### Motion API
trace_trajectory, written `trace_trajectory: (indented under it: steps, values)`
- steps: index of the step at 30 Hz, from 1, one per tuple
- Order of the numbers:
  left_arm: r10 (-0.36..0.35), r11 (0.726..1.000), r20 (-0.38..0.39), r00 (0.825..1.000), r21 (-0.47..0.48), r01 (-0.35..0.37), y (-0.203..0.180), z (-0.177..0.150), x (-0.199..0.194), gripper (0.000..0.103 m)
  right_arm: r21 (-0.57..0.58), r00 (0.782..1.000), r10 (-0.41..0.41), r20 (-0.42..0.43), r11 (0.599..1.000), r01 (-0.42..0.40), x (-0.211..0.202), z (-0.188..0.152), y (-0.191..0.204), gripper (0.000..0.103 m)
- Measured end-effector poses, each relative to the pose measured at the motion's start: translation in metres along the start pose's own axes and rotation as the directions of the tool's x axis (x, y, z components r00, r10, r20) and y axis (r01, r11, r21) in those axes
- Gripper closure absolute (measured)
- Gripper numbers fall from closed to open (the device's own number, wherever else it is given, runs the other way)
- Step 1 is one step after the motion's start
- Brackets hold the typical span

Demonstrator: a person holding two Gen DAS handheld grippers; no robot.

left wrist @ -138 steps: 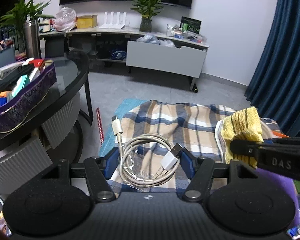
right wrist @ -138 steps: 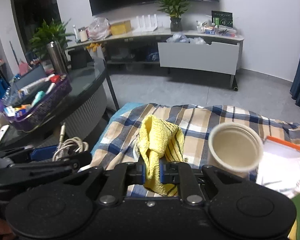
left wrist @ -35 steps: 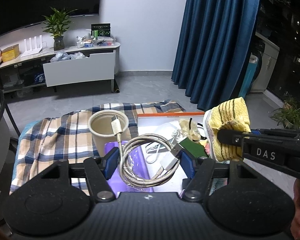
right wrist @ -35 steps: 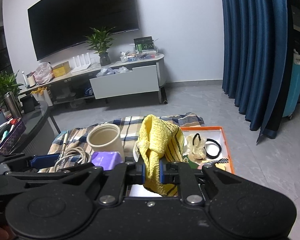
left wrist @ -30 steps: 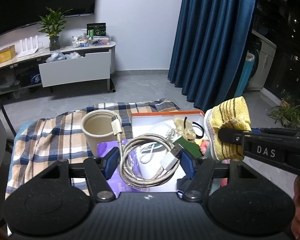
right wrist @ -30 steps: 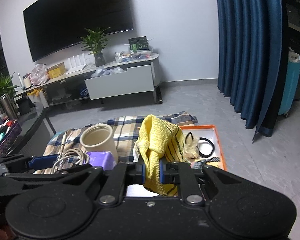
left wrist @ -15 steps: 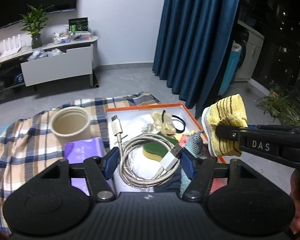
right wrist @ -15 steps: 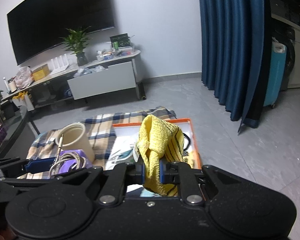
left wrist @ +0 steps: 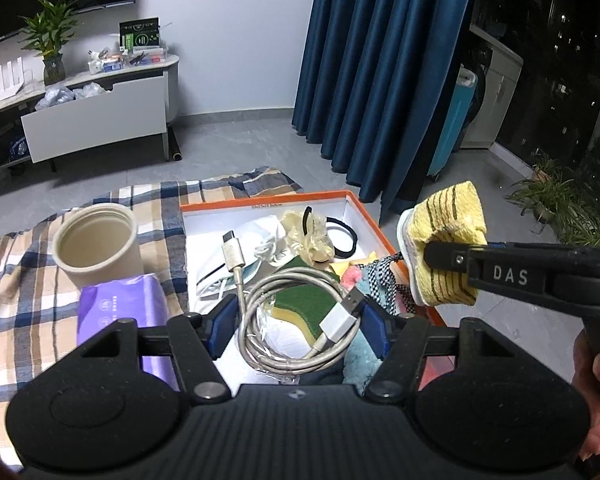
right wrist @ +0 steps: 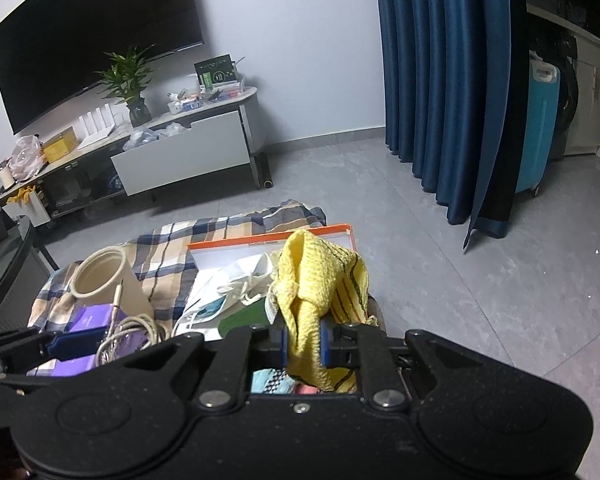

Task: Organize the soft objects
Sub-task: 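Open the left tool to drop the cable into the box while the right tool releases the yellow cloth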

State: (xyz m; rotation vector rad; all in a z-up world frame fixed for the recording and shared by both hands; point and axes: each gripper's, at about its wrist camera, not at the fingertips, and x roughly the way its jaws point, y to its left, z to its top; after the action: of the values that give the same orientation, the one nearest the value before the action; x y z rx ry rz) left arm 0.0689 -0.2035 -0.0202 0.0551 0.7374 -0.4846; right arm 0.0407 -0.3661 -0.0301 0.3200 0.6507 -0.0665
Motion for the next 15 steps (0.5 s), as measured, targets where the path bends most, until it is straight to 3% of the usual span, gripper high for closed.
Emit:
trace_trajectory:
  steps: [11,13,15]
  values:
    - [-0.023,1.000,-0.015,1.000,0.008,0.023,-0.007,0.009,0.024,0.038,-0.019,1.000,0.005,-0.019,1.000,-0.005,0.035,0.017,-0.004,0.084]
    - [-0.026,1.000,-0.019,0.999,0.010,0.026,-0.008,0.010,0.028,0.038,-0.020,1.000,0.006,-0.018,1.000,-0.006,0.042,0.022,-0.005,0.080]
    - [-0.026,1.000,-0.022,0.999,0.010,0.026,-0.008,0.012,0.031,0.037,-0.023,1.000,0.018,-0.002,1.000,-0.018,0.047,0.028,-0.005,0.067]
